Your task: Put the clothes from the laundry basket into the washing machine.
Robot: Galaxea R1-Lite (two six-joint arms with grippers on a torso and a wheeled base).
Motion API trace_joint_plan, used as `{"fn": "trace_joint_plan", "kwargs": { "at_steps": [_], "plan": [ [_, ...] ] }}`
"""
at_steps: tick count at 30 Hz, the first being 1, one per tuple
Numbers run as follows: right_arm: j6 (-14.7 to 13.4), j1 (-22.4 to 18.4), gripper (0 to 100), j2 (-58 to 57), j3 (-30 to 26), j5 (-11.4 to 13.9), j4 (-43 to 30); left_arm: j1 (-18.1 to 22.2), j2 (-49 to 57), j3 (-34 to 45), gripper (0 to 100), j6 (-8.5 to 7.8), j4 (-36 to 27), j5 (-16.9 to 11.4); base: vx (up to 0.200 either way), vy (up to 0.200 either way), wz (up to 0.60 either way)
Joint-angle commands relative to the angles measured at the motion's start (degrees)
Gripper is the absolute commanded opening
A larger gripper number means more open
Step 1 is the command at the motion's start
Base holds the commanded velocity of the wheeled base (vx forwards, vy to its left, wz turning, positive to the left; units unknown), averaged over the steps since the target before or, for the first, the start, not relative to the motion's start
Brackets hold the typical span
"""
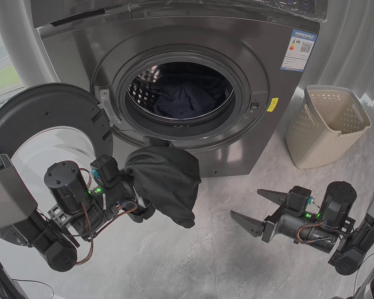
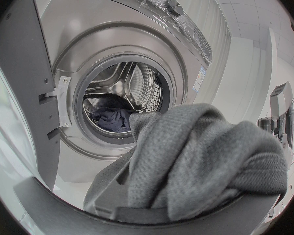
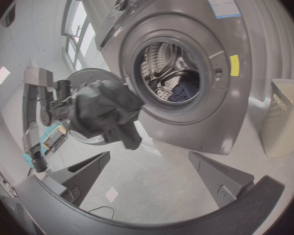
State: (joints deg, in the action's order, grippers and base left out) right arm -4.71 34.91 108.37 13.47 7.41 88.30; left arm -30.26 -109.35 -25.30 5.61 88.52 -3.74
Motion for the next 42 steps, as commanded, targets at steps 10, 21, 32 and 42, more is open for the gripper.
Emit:
{"fn": "trace_joint_plan", "kwargs": {
  "at_steps": [10, 21, 32, 42],
  "plan": [
    [-0.30, -3.10, 100, -0.18, 0.86, -1.08, 0.03, -0.59, 0.80, 1.74, 0, -0.77, -0.01, -0.12, 0.160, 0.000, 0.00],
    [-0.39, -2.66, 100, -0.09, 0.42, -1.26, 0.03, -0.68, 0.10, 1.57, 0, -1.04, 0.08, -0.30, 0.200, 0.000, 0.00],
    [-0.39, -0.81, 100, -0.44, -0.02, -1.26, -0.05, -2.88, -2.62, -0.54, 0, -0.95, 0.08, 0.14, 0.091, 0.000, 0.00],
    [-0.66, 1.38, 100, -0.62, 0.33, -1.87, 0.03, -4.02, -12.82, -12.23, 0, -0.16, -0.10, 4.09, 0.000, 0.000, 0.00]
  ]
}}
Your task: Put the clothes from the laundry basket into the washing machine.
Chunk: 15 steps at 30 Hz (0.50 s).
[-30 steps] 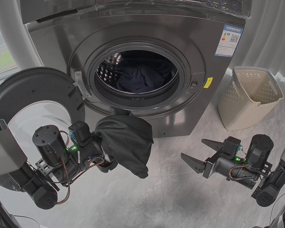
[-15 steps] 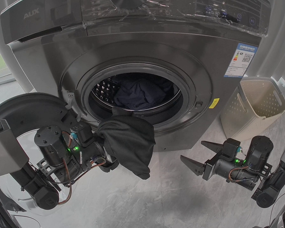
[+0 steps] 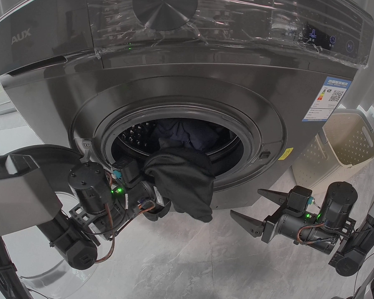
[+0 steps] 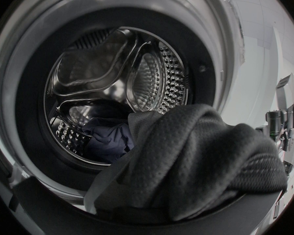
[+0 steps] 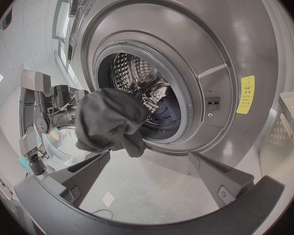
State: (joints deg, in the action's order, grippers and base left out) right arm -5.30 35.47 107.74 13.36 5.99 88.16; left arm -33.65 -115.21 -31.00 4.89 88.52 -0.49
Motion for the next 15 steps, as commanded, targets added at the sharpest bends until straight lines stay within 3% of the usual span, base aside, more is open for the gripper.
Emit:
{"fn": "trace_joint_plan", "kwargs": {
  "at_steps": [1, 11, 15],
  "plan": [
    [-0.15, 0.91, 100, 0.01, 0.53, -0.45, 0.17, -0.63, -7.83, -8.11, 0, 0.56, -0.98, 0.84, 0.000, 0.000, 0.00],
    [-0.32, 1.35, 100, -0.51, 0.09, -0.89, 0.17, 2.88, -20.75, -33.34, 0, 0.21, -7.83, 1.72, 0.000, 0.000, 0.00],
    [-0.32, 1.26, 100, -0.43, 0.09, -0.89, 0.17, 3.41, -23.30, -42.21, 0, 0.21, -13.55, 2.60, 0.000, 0.000, 0.00]
  ]
}}
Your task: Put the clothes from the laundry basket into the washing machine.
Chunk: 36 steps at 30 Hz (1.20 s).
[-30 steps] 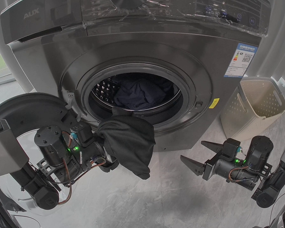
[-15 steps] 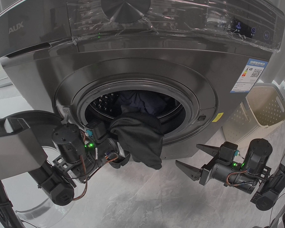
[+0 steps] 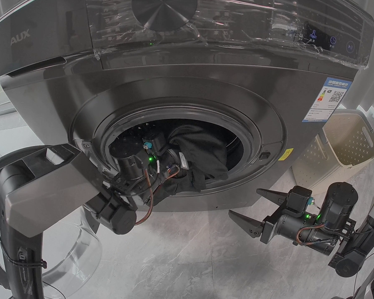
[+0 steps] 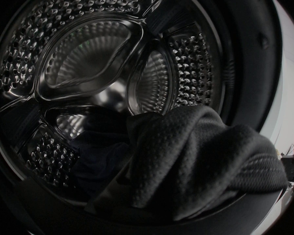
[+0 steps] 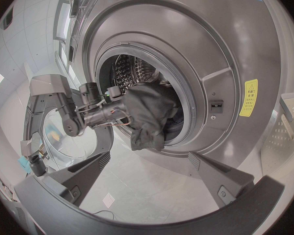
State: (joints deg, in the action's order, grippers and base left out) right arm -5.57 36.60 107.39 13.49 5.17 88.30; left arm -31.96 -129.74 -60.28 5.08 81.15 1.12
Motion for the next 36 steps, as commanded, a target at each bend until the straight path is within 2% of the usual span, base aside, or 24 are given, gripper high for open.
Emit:
{"fn": "trace_joint_plan", "kwargs": {
  "at_steps": [1, 3, 4, 11, 18, 19, 24, 26, 29, 36],
  "plan": [
    [-0.05, 0.23, 100, 0.10, -0.05, -0.07, 0.03, 1.91, -9.56, -15.74, 0, 0.01, -8.38, 1.34, 0.000, 0.000, 0.00],
    [-0.05, 0.23, 100, 0.19, -0.05, -0.07, 0.03, 1.99, -10.35, -18.12, 0, 0.01, -10.14, 1.60, 0.000, 0.000, 0.00],
    [-0.05, 0.49, 100, 0.28, -0.05, -0.07, 0.03, 2.43, -11.94, -22.42, 0, 0.01, -12.42, 2.66, 0.000, 0.000, 0.00],
    [-0.05, 0.93, 100, 0.37, -0.05, -0.07, 0.03, 3.75, -15.54, -35.78, 0, 0.37, -16.64, 6.44, 0.000, 0.000, 0.00],
    [-0.14, 0.93, 100, 0.28, -0.05, -0.07, 0.03, 4.45, -15.54, -35.96, 0, 0.72, -17.08, 7.23, 0.000, 0.000, 0.00],
    [-0.14, 0.93, 100, 0.37, -0.05, -0.07, 0.03, 4.45, -15.01, -34.20, 100, 1.16, -17.61, 7.23, 0.000, 0.000, 0.00],
    [-0.14, 0.76, 100, 0.37, -0.05, 0.02, 0.03, 3.75, -10.35, -27.26, 100, 4.58, -21.39, 7.14, 0.000, 0.000, 0.00],
    [-0.14, 0.85, 100, 0.37, -0.05, 0.02, 0.03, 3.58, -8.60, -24.80, 100, 5.20, -23.41, 6.52, 0.000, 0.000, 0.00],
    [-0.14, 0.85, 100, 0.37, -0.05, -0.07, 0.03, 3.05, -7.36, -22.07, 100, 5.29, -26.05, 5.65, 0.000, 0.000, 0.00],
    [-0.14, 0.85, 100, 0.37, 0.04, -0.07, 0.03, 2.52, -9.21, -22.07, 100, 4.76, -28.95, 5.29, 0.000, 0.000, 0.00]
  ]
}}
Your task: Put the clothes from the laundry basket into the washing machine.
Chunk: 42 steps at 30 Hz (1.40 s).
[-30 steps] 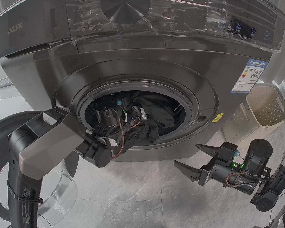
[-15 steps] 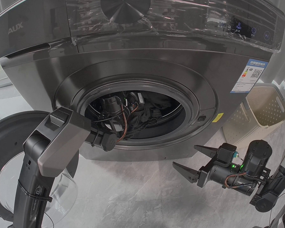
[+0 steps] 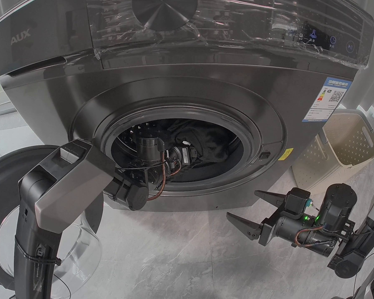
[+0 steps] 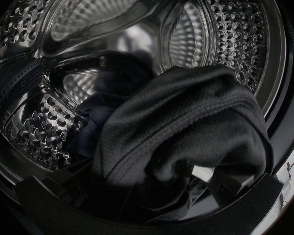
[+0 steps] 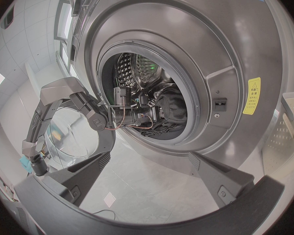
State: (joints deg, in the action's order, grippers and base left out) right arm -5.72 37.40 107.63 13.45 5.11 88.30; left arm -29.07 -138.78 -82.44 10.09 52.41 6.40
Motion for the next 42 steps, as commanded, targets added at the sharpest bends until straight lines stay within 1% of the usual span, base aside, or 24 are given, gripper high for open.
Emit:
{"fn": "trace_joint_plan", "kwargs": {
  "at_steps": [1, 3, 5, 8, 9, 12, 18, 24, 25, 28, 29, 32, 33, 34, 35, 38, 39, 40, 42],
  "plan": [
    [0.00, 0.04, 100, 0.12, 0.09, 0.08, 0.03, -0.37, -0.70, -0.26, 0, -0.25, -0.20, 0.02, 0.000, 0.000, 0.00],
    [0.00, 0.04, 100, 0.12, 0.18, 0.08, 0.03, -0.63, -2.11, -3.60, 0, -0.16, -0.46, 0.63, 0.000, 0.000, 0.00],
    [0.00, 0.04, 100, 0.12, 0.18, 0.08, 0.03, -0.54, -4.57, -9.22, 0, 0.19, -0.55, 1.42, 0.000, 0.000, 0.00],
    [0.00, 0.13, 100, 0.12, 0.35, 0.08, 0.12, 0.16, -7.30, -16.96, 0, 0.37, -1.26, 4.67, 0.000, 0.000, 0.00],
    [0.00, 0.04, 100, 0.12, 0.44, 0.08, 0.03, 0.33, -8.00, -18.98, 0, 0.45, -1.52, 5.29, 0.000, 0.000, 0.00],
    [0.00, 0.04, 100, 0.12, 0.53, 0.08, 0.12, 1.74, -9.41, -24.34, 0, 0.89, -1.34, 5.82, 0.000, 0.000, 0.00],
    [0.00, 0.13, 100, 0.21, 0.26, 0.08, 0.12, 2.97, -10.11, -31.29, 0, 2.39, -1.17, 7.40, 0.000, 0.000, 0.00],
    [0.00, 0.13, 100, 0.12, 0.26, 0.08, 0.03, 2.53, -10.37, -31.72, 0, 2.30, -0.99, 7.40, 0.000, 0.000, 0.00],
    [0.00, 0.13, 100, 0.12, 0.26, 0.08, 0.12, 2.44, -10.37, -31.46, 100, 2.39, -0.99, 7.40, 0.000, 0.000, 0.00],
    [0.00, 0.13, 100, 0.12, 0.18, 0.08, 0.12, 2.09, -10.02, -29.79, 100, 2.39, -1.08, 7.40, 0.000, 0.000, 0.00],
    [0.00, 0.04, 100, 0.12, 0.18, 0.08, 0.12, 1.48, -8.53, -25.57, 100, 2.21, -1.17, 7.40, 0.000, 0.000, 0.00],
    [0.00, 0.04, 100, 0.12, 0.26, 0.08, 0.12, 0.51, -3.87, -16.43, 100, 1.86, -1.78, 7.14, 0.000, 0.000, 0.00],
    [0.00, 0.04, 100, 0.12, 0.26, 0.08, 0.12, 0.51, -3.61, -15.99, 100, 1.86, -1.78, 7.05, 0.000, 0.000, 0.00],
    [0.00, 0.04, 100, 0.12, 0.26, 0.17, 0.03, -0.28, -0.62, -10.72, 100, 1.86, -2.31, 6.43, 0.000, 0.000, 0.00],
    [0.00, 0.04, 100, 0.04, 0.35, 0.08, 0.12, -0.63, 1.32, -8.08, 100, 1.77, -3.19, 6.17, 0.000, 0.000, 0.00],
    [0.09, 0.04, 100, 0.04, 0.35, 0.17, 0.03, -1.69, 5.01, -1.84, 100, 1.77, -4.59, 4.94, 0.000, 0.000, 0.00],
    [0.09, 0.04, 100, -0.05, 0.35, 0.17, 0.03, -2.30, 6.85, 1.15, 100, 1.68, -4.77, 4.15, 0.000, 0.000, 0.00],
    [0.09, 0.04, 100, -0.05, 0.35, 0.08, 0.03, -2.39, 7.47, 2.20, 100, 1.60, -4.86, 3.97, 0.000, 0.000, 0.00],
    [0.09, 0.04, 100, -0.14, 0.44, 0.08, 0.12, -3.01, 9.14, 5.19, 100, 0.89, -4.86, 3.71, 0.000, 0.000, 0.00]
  ]
}}
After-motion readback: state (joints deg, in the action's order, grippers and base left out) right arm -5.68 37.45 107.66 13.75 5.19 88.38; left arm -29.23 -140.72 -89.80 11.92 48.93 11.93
